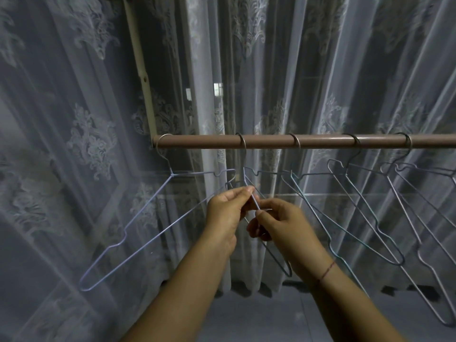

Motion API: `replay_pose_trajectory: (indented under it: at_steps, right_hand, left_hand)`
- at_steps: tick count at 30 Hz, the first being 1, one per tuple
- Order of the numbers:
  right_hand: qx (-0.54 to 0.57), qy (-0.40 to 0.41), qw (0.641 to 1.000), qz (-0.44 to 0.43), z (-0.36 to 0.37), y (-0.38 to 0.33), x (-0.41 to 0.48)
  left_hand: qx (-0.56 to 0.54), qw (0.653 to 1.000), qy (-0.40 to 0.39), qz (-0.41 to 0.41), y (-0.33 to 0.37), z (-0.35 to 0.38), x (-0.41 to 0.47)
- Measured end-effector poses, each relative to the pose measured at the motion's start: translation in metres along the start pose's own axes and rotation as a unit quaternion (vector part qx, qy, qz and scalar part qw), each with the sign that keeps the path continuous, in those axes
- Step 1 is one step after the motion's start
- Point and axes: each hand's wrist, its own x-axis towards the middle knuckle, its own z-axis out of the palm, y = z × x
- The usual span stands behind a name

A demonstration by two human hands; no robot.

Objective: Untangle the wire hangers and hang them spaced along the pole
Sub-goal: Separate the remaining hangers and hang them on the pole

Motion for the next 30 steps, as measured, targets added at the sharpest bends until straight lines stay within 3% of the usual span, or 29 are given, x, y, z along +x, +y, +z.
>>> replay_pose_trajectory:
  at_steps: [4,7,12,14,16,19,24,30]
  right_hand:
    - [-0.020,0.014,1.000,0.003,0.001,0.008,0.002]
    - [-0.050,0.053,0.997,-0.017,0.001,0.013,0.002]
    - [-0.097,0.059,0.992,-0.058,0.000,0.009,-0.001]
    - [-0.097,0.052,0.992,-0.062,0.005,0.008,0.001]
    - [-0.102,0.044,0.992,-0.064,0.012,0.008,0.004]
    - [-0.103,0.045,0.992,-0.056,0.021,0.008,0.013]
    - [-0.092,0.056,0.993,-0.039,0.032,0.006,0.028]
    - [-0.070,0.069,0.994,-0.057,0.036,0.004,0.037]
  left_hand:
    - [0.037,0.999,0.013,0.020,0.000,-0.001,-0.006]
    - [0.139,0.986,0.035,0.083,0.007,-0.010,-0.018]
    - [0.310,0.890,0.207,0.263,0.042,-0.062,-0.046]
    - [0.336,0.865,0.265,0.261,0.052,-0.096,-0.042]
    - [0.360,0.877,0.255,0.191,0.053,-0.124,-0.030]
    - [0.310,0.932,0.163,0.091,0.039,-0.141,-0.010]
    - [0.214,0.971,0.086,0.066,0.020,-0.138,0.002]
    - [0.160,0.974,0.126,0.101,0.009,-0.131,0.004]
